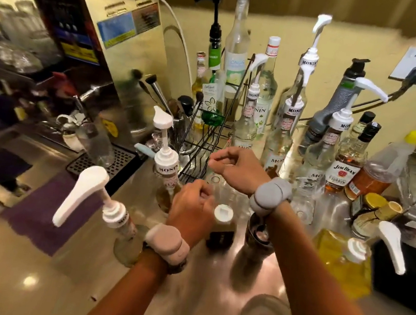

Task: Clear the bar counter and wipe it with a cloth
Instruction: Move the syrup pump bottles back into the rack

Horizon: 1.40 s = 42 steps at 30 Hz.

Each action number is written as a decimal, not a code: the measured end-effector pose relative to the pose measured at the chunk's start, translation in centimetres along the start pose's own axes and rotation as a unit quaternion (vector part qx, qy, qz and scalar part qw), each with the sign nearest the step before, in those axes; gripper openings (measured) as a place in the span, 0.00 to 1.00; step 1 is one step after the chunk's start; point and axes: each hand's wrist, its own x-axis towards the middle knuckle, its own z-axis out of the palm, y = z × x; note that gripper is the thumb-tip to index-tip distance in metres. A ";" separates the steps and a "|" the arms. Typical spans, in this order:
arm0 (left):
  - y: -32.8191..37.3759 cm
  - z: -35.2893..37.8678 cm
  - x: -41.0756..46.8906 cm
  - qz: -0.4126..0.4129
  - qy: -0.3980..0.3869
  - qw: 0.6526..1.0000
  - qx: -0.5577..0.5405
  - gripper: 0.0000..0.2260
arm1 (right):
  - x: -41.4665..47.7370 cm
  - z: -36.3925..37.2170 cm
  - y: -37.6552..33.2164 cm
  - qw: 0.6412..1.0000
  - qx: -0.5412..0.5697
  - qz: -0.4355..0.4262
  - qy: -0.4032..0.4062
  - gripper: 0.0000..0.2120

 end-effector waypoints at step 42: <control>-2.1 -2.6 0.3 -0.146 0.140 0.979 0.008 0.15 | 0.0 6.9 -0.3 0.987 0.018 -0.150 -0.059 0.11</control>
